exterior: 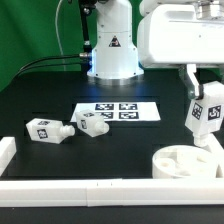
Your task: Assemble stool
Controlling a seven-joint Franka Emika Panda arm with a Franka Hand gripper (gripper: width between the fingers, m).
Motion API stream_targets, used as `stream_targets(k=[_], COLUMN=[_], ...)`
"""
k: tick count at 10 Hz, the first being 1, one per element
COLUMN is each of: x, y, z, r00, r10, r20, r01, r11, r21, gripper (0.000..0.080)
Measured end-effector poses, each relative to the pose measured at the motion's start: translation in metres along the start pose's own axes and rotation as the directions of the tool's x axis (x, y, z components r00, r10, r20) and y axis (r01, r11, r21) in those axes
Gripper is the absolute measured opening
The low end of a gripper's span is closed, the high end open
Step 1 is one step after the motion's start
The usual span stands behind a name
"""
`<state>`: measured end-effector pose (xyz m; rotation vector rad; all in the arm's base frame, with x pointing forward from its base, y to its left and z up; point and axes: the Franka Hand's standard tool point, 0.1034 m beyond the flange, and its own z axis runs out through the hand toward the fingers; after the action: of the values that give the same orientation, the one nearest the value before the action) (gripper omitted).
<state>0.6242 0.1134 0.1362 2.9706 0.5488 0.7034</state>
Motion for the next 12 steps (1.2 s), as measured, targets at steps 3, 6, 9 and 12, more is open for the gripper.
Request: stream_targets(k=[3,6,9,12], x=[-0.001,0.002,0.002,-0.004], y=[-0.002,-0.008,-0.005,-0.007], z=[0.003,0.023,0.025,0.031], r00=[1.000,0.980,0.976,0.976], r10=[-0.013,-0.196,-0.217,-0.219], r20=[-0.001,-0.031,-0.028,-0.008], r01=[0.013,0.195,0.216,0.219], r11=[1.000,0.981,0.976,0.976], r21=[0.002,-0.016,-0.017,-0.010], gripper=[0.0323,0.0323,0.0323,0.0323])
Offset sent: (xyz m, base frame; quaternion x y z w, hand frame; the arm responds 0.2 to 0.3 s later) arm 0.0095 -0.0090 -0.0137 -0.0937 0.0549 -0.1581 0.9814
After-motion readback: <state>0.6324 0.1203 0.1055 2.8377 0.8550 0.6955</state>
